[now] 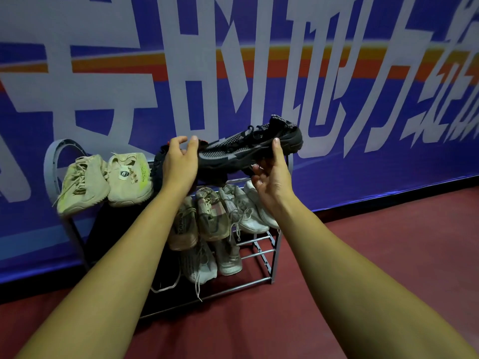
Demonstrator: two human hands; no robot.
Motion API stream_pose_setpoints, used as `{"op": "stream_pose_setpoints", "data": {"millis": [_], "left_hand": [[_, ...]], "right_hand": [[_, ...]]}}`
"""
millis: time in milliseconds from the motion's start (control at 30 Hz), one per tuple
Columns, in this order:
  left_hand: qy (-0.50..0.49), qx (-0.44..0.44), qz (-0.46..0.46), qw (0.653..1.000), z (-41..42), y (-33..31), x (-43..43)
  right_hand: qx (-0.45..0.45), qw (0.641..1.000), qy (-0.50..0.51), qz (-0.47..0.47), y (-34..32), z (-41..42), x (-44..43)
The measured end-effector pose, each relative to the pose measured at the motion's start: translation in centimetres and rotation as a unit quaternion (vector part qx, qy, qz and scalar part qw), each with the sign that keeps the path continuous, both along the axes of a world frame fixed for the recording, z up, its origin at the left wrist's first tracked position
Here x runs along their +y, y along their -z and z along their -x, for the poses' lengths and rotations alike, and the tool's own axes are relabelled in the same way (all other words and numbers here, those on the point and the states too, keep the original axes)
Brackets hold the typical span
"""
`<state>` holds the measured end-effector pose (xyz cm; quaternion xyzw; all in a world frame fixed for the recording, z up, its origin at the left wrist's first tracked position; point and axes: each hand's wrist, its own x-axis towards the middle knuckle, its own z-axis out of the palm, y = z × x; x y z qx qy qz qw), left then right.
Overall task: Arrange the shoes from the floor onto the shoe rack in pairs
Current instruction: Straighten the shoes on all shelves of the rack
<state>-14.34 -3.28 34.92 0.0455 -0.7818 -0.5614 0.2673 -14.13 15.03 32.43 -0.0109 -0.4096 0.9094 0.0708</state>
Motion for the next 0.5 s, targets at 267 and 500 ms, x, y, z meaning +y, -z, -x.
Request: {"op": "stream_pose_setpoints", "data": {"millis": [267, 500], "left_hand": [[0.067, -0.045, 0.006, 0.997, 0.0, -0.2, -0.8], [0.145, -0.098, -0.058, 0.983, -0.6, -1.0, 0.0]], "right_hand": [[-0.028, 0.999, -0.013, -0.042, 0.1, 0.6, -1.0], [-0.05, 0.996, -0.023, -0.071, -0.1, 0.7, -1.3]]}}
